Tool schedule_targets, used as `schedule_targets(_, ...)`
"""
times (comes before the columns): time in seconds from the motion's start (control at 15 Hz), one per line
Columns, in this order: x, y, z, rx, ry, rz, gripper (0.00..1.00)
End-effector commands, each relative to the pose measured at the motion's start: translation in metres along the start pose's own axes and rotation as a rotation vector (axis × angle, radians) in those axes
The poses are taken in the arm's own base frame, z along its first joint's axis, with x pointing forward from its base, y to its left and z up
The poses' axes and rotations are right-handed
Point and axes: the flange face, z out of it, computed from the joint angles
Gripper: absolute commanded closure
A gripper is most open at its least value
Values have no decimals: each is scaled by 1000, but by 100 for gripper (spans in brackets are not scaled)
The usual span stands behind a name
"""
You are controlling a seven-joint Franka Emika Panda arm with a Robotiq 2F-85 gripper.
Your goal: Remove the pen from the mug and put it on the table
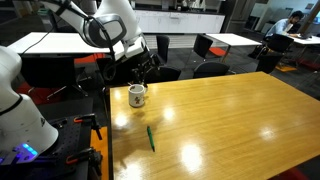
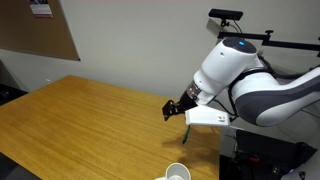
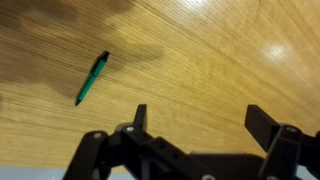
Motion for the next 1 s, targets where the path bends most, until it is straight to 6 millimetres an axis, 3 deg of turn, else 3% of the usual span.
schedule_targets(0.0, -5, 6, -41, 17, -59, -121, 0)
schedule_targets(0.47, 3, 16, -91, -10, -175, -398, 0)
schedule_targets(0.93, -1, 27, -102, -89, -308, -719, 0)
